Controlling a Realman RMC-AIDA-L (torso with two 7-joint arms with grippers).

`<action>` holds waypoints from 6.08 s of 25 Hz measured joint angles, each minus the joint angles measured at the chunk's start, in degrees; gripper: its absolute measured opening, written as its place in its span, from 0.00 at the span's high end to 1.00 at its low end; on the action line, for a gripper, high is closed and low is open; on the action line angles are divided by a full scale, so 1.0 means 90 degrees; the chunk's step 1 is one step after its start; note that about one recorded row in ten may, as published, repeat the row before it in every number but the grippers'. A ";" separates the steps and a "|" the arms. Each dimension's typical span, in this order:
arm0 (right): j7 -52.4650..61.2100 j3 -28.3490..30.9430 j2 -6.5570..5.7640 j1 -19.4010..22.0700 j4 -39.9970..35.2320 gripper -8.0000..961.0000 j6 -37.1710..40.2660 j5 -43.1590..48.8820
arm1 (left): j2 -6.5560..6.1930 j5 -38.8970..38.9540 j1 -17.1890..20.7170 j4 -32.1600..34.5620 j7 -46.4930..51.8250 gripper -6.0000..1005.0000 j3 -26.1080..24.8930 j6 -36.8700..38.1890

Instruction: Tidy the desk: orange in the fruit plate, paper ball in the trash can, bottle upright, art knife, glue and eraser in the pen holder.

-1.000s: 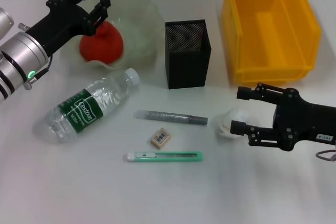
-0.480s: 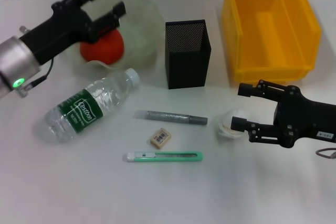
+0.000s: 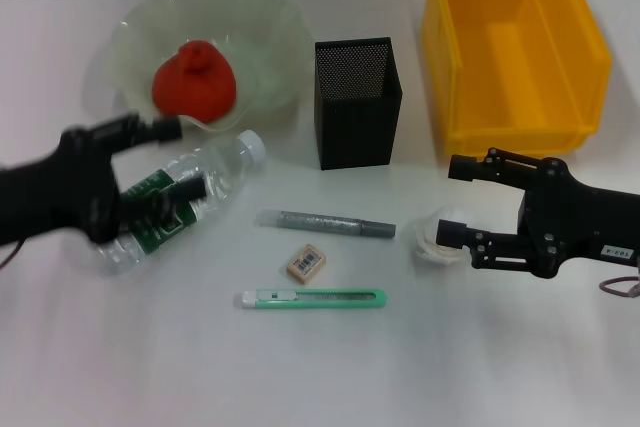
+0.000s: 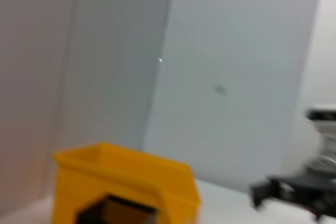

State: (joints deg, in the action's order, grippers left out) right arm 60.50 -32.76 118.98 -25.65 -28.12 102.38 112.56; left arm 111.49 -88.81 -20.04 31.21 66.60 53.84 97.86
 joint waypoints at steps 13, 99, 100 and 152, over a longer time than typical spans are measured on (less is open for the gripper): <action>0.0159 -0.0094 -0.0055 -0.0118 -0.0010 0.28 -0.0031 0.0038 | -0.0035 -0.1020 0.0367 -0.0071 -0.0526 0.22 -0.0007 0.0438; 0.4233 -0.2650 0.0013 -0.0853 -0.3569 0.47 -0.0941 0.1470 | -0.0087 -0.1059 0.0398 -0.0079 -0.0611 0.22 -0.0308 0.0422; 0.3957 -0.2494 0.0012 -0.0762 -0.3419 0.47 -0.0938 0.1253 | -0.0081 -0.1059 0.0390 -0.0079 -0.0601 0.22 -0.0331 0.0424; -0.0986 0.2558 0.0023 -0.0435 0.0642 0.27 -0.2349 -0.1081 | -0.0035 -0.1048 0.0401 -0.0079 -0.0643 0.22 -0.0514 0.0415</action>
State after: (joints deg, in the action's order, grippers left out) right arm 51.63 -9.74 119.19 -29.57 -22.34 81.25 102.84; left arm 111.18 -98.24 -16.43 30.50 60.82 49.21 101.60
